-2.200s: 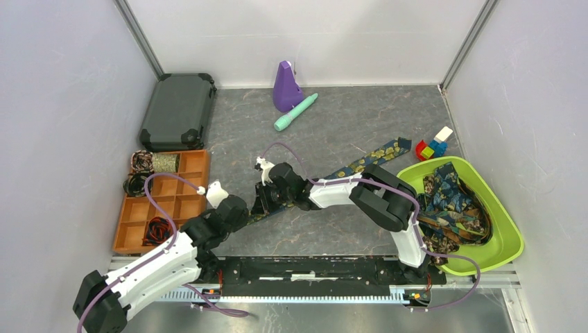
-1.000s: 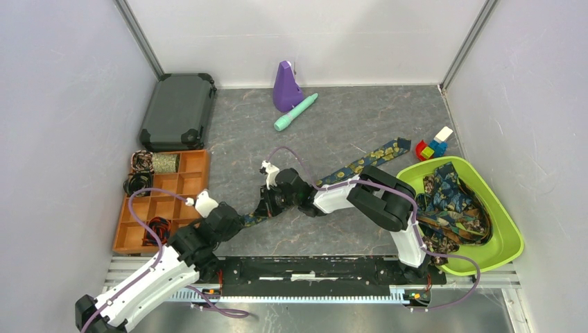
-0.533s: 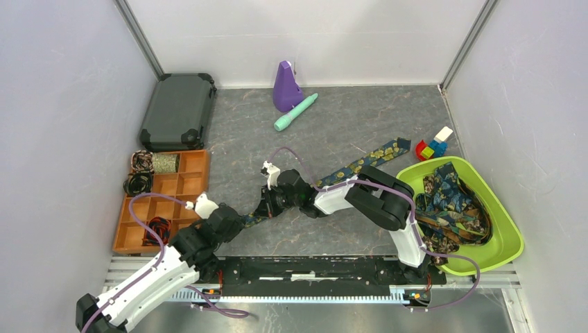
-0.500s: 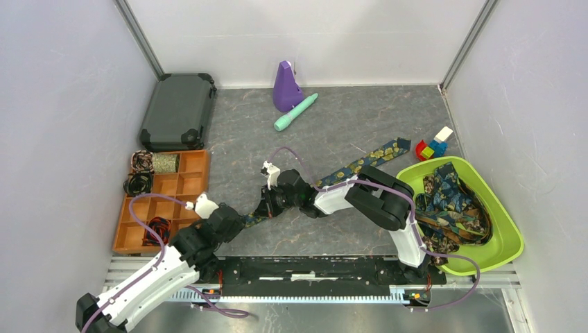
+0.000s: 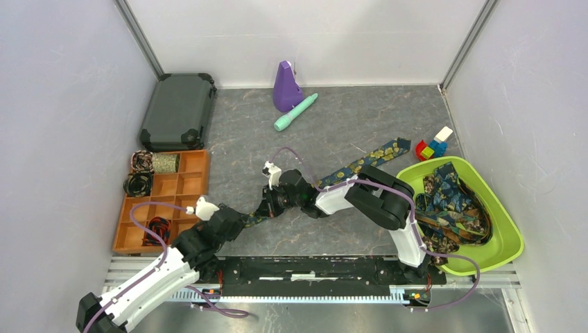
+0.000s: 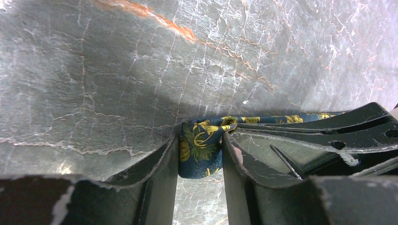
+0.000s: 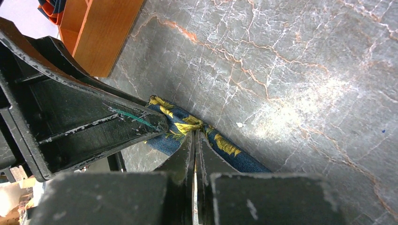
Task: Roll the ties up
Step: Roll the tie at the center of the board.
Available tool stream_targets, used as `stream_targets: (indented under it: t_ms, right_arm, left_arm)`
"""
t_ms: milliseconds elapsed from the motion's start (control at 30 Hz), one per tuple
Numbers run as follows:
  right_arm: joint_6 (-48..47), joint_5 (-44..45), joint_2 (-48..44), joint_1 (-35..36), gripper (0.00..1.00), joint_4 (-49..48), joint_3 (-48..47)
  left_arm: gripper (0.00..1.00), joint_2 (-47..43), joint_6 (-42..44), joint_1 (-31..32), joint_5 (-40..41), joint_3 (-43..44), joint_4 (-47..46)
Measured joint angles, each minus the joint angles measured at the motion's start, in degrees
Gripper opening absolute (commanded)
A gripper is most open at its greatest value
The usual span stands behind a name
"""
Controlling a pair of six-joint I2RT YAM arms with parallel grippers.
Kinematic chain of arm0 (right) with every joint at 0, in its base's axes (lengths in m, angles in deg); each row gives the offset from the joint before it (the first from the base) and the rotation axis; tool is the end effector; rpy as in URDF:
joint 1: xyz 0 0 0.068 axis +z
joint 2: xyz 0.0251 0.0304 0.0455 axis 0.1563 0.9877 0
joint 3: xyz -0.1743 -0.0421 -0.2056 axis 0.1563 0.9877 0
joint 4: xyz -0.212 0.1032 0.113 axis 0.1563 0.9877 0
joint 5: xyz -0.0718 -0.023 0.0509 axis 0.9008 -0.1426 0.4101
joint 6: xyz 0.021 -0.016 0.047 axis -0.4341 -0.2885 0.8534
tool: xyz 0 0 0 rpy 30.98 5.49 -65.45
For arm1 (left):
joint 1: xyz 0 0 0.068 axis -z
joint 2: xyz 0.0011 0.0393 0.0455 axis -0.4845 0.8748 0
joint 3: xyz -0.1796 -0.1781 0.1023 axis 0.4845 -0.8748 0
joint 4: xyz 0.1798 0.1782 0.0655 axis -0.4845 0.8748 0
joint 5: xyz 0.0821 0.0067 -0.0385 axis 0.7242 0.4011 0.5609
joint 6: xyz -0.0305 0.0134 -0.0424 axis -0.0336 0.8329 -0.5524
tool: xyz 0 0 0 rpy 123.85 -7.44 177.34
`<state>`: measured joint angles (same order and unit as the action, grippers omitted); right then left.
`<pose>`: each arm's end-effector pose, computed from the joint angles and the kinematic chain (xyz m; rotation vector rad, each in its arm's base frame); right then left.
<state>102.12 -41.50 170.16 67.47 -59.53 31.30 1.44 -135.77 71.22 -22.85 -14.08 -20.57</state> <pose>0.2044 0.3575 0.1068 -0.6370 2.2591 1.3458 0.0832 -0.0551 0.1375 -1.0463 2.1721 -0.5226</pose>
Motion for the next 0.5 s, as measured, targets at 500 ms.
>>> stream_targets:
  t_ms: [500]
  right_arm:
    - [0.2, -0.6, 0.1, -0.2, 0.14, 0.1, -0.1]
  left_arm:
    - [0.02, 2.8, 0.7, 0.0, -0.2, -0.3, -3.6]
